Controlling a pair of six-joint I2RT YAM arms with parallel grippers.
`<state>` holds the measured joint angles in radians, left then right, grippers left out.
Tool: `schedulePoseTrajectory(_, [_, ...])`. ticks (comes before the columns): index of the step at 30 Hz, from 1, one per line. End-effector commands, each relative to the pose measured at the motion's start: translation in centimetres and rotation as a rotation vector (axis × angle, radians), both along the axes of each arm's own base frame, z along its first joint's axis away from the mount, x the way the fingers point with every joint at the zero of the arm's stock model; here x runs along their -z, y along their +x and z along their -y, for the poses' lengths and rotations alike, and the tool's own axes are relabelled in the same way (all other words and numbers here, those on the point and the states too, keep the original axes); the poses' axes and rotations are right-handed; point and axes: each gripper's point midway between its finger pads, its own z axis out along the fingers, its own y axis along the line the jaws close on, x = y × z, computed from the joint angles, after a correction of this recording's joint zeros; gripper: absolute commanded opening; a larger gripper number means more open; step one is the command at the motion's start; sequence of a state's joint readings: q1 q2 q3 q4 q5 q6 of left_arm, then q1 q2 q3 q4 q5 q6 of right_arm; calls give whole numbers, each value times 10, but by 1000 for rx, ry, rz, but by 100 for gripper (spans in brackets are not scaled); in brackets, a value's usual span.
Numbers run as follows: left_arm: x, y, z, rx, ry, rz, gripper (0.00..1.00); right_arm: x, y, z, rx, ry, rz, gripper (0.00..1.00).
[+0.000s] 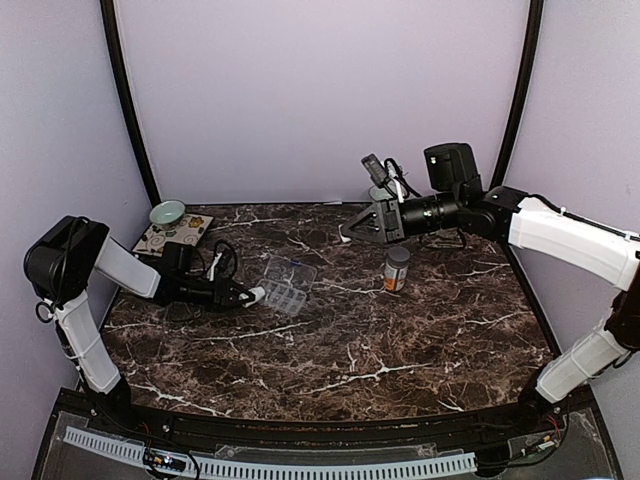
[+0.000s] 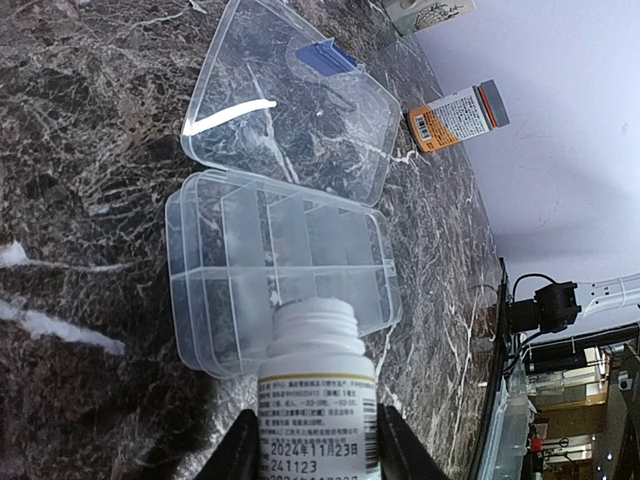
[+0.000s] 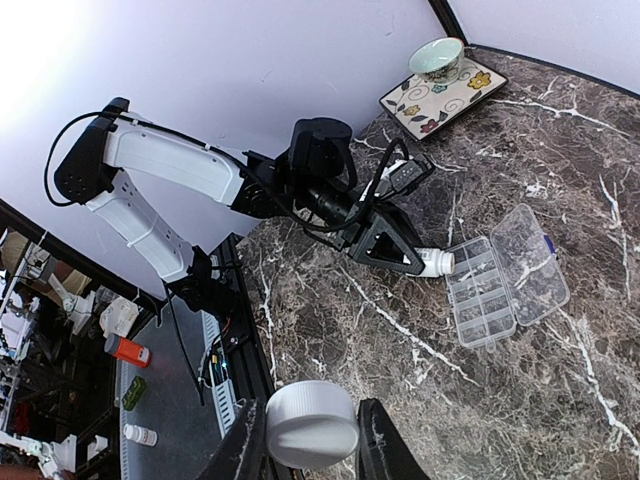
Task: Sort the pills into containers
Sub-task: Pour the pill into the compartment of the pill container.
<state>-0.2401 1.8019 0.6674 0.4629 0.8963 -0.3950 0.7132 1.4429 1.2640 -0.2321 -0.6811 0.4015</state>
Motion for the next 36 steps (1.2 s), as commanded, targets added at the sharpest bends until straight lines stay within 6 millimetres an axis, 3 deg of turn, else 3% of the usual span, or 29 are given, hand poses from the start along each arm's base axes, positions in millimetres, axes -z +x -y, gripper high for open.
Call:
schedulePoseTrajectory(1, [-15, 2, 3, 17, 4, 48, 0, -17, 0, -2, -10, 47, 41, 4])
schedulePoseTrajectory(36, [-16, 1, 5, 46, 67, 44, 0, -13, -2, -1, -13, 51, 35, 4])
